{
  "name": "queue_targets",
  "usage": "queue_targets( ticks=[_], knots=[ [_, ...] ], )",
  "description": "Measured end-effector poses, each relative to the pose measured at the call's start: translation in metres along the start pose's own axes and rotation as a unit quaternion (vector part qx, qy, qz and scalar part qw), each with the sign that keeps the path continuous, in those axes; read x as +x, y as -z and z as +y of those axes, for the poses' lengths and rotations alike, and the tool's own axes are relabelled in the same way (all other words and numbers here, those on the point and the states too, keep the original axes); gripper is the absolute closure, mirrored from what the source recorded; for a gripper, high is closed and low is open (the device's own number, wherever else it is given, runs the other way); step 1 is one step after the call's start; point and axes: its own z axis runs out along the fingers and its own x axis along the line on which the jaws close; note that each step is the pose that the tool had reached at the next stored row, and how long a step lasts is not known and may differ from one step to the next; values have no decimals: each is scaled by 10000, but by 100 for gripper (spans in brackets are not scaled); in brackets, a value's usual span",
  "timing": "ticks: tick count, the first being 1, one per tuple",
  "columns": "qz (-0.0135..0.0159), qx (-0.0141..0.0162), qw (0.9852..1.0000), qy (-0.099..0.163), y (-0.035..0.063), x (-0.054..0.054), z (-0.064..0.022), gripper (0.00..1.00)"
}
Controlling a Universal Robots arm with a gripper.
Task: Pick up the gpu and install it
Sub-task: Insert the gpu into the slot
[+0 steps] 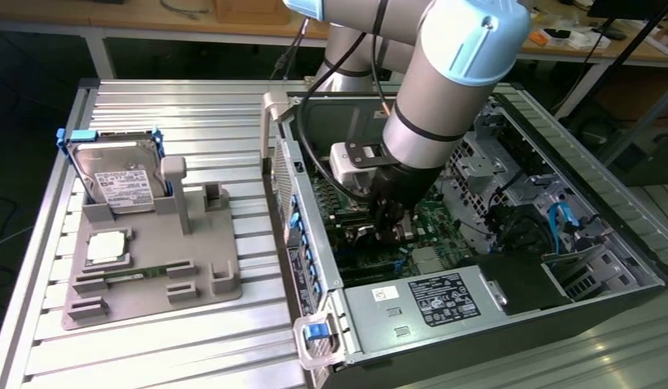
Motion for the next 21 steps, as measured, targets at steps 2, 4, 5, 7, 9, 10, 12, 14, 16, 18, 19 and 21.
queue_targets(
  ticks=[2,4,5,7,9,10,12,14,16,18,19,21],
  knots=[
    [1,0,10000,0,1,0,0,73],
    [3,-2,10000,0,18,-1,0,73],
    [1,-1,10000,0,28,-1,0,73],
    [0,0,10000,0,29,-2,0,73],
    [0,0,10000,0,29,-2,0,73],
    [0,0,10000,0,29,-2,0,73],
    [1,-1,10000,3,53,-4,0,73],
    [0,0,10000,4,61,-5,-1,73],
    [0,0,10000,4,61,-5,0,73],
    [0,0,10000,4,61,-5,0,73],
    [0,0,10000,4,62,-5,0,73],
    [0,0,10000,12,62,-5,0,73]
  ],
)
